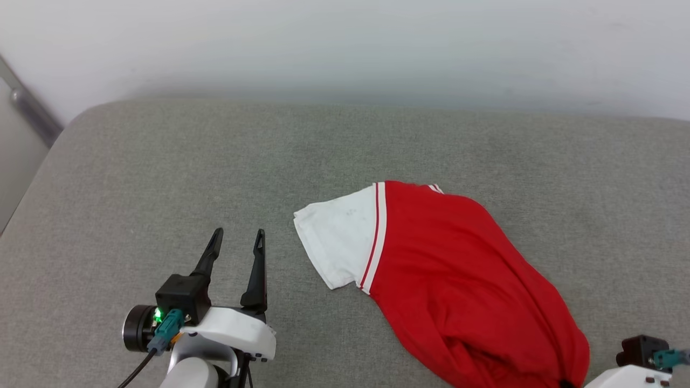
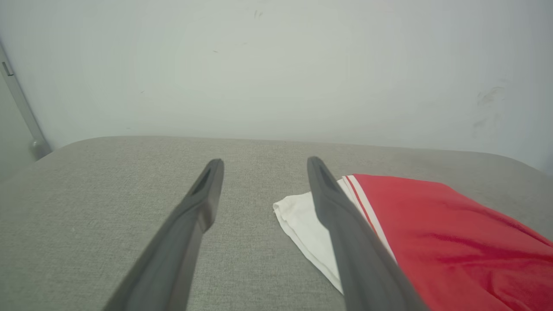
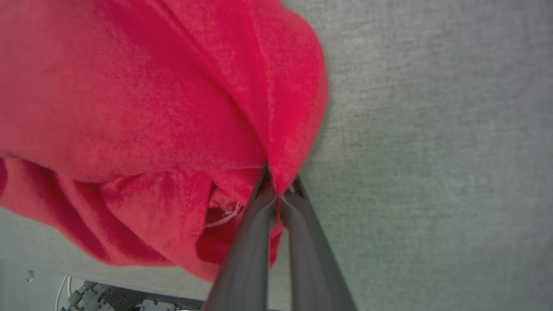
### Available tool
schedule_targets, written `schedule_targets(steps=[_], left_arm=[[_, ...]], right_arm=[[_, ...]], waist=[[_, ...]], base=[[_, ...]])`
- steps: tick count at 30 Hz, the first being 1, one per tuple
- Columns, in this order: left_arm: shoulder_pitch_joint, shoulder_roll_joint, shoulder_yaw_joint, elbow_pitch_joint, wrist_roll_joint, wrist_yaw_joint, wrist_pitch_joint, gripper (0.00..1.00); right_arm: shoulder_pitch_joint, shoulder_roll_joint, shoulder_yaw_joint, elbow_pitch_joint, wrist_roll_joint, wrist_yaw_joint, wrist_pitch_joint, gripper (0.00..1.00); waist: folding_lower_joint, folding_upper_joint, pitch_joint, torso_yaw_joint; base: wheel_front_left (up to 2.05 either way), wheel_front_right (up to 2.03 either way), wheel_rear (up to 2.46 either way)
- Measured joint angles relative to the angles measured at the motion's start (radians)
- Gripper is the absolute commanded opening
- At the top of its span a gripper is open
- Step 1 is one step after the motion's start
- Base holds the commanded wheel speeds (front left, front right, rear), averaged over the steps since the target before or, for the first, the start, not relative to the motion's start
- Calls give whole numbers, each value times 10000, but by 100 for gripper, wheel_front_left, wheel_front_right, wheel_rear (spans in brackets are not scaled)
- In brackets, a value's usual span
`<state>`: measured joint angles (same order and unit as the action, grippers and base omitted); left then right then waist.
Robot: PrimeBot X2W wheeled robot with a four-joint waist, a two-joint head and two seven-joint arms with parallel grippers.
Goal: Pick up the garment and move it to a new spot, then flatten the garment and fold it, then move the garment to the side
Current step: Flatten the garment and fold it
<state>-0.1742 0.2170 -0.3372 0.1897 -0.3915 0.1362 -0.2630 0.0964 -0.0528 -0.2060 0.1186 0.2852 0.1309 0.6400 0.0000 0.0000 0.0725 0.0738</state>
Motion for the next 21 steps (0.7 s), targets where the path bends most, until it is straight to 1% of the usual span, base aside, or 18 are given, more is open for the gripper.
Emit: schedule_targets(steps=[1, 4, 7, 9, 11, 14, 17, 21], left_arm=[[64, 8, 31, 10, 0, 4, 0, 100], [228, 27, 104, 13, -2, 58, 0, 100], [424, 71, 148, 6, -4, 138, 0, 100], [521, 105, 150, -6, -13, 153, 0, 100], [547, 125, 150, -33, -13, 188, 0, 100], [632, 194, 151, -96, -12, 240, 8, 100], [633, 228, 140, -230, -12, 286, 48, 100], [518, 251, 79, -412, 17, 311, 77, 100]], right_arm=[[174, 0, 150, 215, 257, 0, -167, 100], [269, 4, 357, 458, 598, 0, -1183, 100], [220, 23, 291, 295, 625, 0, -2370, 100], [148, 17, 282, 92, 671, 0, -2782, 100], [68, 29, 219, -155, 633, 0, -2888, 100], [-208, 23, -27, -520, 382, 0, -2596, 100], [-759, -90, -184, -665, 153, 0, -1783, 100], [-1705, -736, -274, -79, 144, -2, -362, 100]], waist=[[0, 0, -49, -28], [-1, 0, -197, -125], [-1, 0, -368, -230], [-1, 0, -472, -289], [-1, 0, -553, -325], [-1, 0, -618, -375], [-1, 0, -582, -382], [-1, 0, -347, -313]], base=[[0, 0, 0], [0, 0, 0], [0, 0, 0], [0, 0, 0], [0, 0, 0], [0, 0, 0], [0, 0, 0], [0, 0, 0]])
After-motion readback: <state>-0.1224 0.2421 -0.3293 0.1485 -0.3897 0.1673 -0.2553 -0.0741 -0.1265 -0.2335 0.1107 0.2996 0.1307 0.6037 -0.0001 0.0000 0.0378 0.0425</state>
